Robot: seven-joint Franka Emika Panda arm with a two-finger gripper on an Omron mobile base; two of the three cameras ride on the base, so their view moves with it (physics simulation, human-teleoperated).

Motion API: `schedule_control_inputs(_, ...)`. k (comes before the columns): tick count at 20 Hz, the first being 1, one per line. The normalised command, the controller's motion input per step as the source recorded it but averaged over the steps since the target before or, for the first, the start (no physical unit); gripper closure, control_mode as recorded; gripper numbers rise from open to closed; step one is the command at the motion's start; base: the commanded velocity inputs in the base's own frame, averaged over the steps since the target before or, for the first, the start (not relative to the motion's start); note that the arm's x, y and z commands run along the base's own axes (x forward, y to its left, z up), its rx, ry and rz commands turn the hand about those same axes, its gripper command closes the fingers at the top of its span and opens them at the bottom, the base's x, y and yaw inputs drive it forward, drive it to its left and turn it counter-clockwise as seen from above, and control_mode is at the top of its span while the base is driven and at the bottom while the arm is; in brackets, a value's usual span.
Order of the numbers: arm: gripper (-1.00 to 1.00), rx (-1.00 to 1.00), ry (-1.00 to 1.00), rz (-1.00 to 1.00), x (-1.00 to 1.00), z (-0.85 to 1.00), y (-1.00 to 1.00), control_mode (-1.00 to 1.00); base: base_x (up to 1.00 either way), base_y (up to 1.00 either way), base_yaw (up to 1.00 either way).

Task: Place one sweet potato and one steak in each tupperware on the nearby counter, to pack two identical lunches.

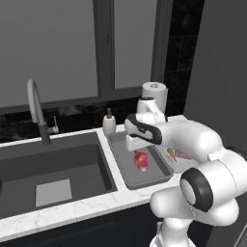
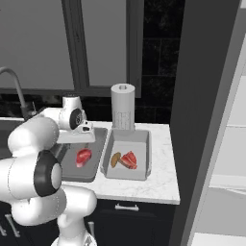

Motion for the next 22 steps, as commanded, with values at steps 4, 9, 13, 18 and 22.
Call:
schedule_control_inputs(4,-1.0,0.0,-0.02,0.0,-1.0,0.75,0.0,-1.0,0.0,0.0,0.0)
schedule_control_inputs(9,-1.0,0.0,0.0,-0.01,-1.0,0.47,-0.02,-1.0,0.0,0.0,0.0)
schedule_control_inputs(13,-1.0,0.0,0.05,-0.02,-1.0,0.12,-0.05,-1.0,0.0,0.0,0.0)
schedule_control_inputs(18,-1.0,0.0,0.24,-0.03,-0.97,-0.15,-0.07,-1.0,0.0,0.0,0.0)
schedule_control_inputs(22,-1.0,0.0,0.04,0.0,-0.86,0.01,-0.03,-1.0,0.0,0.0,0.0)
